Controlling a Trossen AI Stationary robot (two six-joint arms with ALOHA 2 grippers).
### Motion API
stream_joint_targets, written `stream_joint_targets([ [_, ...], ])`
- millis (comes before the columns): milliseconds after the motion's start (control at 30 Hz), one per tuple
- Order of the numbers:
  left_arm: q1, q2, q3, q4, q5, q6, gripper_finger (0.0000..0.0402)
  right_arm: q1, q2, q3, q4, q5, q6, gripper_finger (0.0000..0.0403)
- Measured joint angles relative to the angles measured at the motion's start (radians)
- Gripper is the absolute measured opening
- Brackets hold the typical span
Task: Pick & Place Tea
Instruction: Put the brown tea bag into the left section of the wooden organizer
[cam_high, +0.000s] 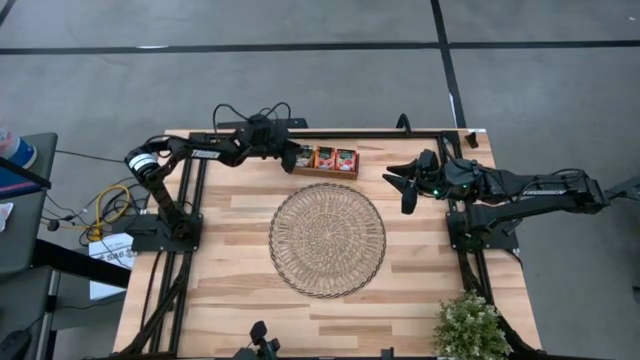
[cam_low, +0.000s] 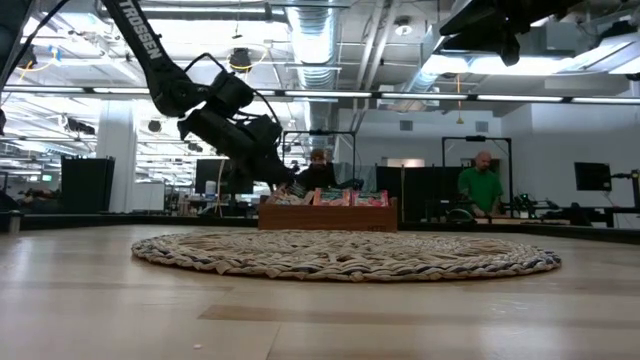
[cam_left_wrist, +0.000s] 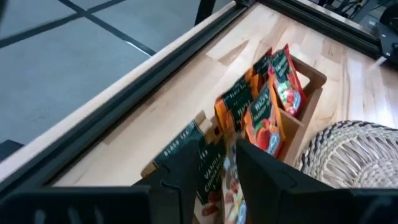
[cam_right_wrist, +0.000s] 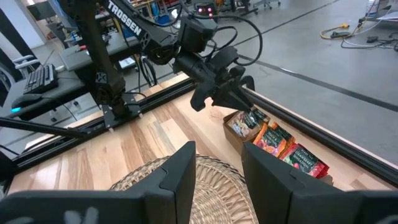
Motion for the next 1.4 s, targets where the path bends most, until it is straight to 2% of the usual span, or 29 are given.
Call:
stream_joint_targets([
  [333,-0.004,0.000,0.054,-0.163,-0.036,0.064,0.0092,0.000,0.000,0.000,0.000,0.000,0.000,0.0121],
  [767,-0.005,0.000,0.054,-0.152,-0.040,0.060,0.0088,0.000,0.000,0.000,0.000,0.000,0.000,0.0121],
  [867,-0.005,0.000,0.054,-0.151,-0.040,0.059,0.0073,0.000,0.000,0.000,0.000,0.000,0.000,0.0121],
  [1067,-0.005,0.000,0.054,-0.144,-0.051,0.058,0.0007,0.000,0.000,0.000,0.000,0.000,0.000,0.0121],
  [1400,-0.005,0.000,0.054,-0.129,-0.050,0.032,0.0000,0.000,0.000,0.000,-0.001,0.002,0.001,0.0121],
])
